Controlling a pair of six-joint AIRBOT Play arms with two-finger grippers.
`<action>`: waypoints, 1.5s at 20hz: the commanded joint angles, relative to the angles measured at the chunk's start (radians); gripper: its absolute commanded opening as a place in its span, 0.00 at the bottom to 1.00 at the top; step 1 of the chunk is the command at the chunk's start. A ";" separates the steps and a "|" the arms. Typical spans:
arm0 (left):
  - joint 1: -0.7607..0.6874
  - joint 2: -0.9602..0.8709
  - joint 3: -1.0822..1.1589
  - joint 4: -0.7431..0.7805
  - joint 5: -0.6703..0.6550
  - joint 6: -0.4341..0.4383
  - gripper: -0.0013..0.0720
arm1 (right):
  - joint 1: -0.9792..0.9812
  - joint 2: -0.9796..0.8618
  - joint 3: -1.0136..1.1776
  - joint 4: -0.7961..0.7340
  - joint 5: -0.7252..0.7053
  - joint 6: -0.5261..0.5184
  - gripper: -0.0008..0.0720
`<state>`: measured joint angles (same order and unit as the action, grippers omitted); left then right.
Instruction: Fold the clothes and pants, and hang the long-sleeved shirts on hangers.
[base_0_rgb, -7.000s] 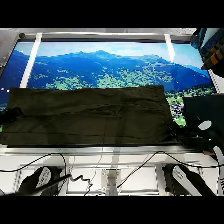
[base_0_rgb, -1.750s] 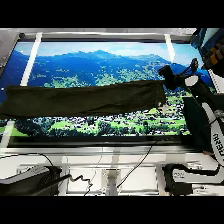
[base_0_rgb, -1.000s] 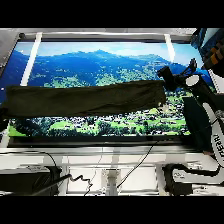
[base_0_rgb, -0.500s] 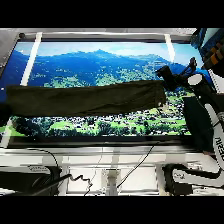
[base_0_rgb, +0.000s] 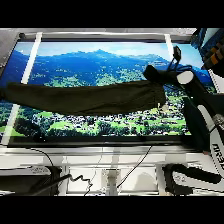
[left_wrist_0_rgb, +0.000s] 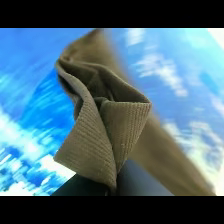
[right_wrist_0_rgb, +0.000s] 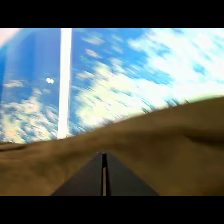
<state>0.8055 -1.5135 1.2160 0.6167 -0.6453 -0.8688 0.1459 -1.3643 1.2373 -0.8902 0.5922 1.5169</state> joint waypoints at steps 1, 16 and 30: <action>-0.028 0.134 0.060 0.027 -0.126 0.089 0.04 | 0.135 -0.062 0.129 -0.031 -0.069 -0.031 0.05; -0.264 0.509 0.061 -0.019 -0.520 -0.026 0.04 | 0.775 -0.743 0.797 0.057 -0.066 -0.003 0.04; -0.428 0.419 0.058 -0.019 -0.521 -0.090 0.04 | 0.679 -0.761 0.797 0.037 -0.147 -0.003 0.05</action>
<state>0.4385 -1.0561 1.2747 0.5976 -1.1637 -0.9302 0.8970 -2.1284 2.0327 -0.8474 0.4042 1.5143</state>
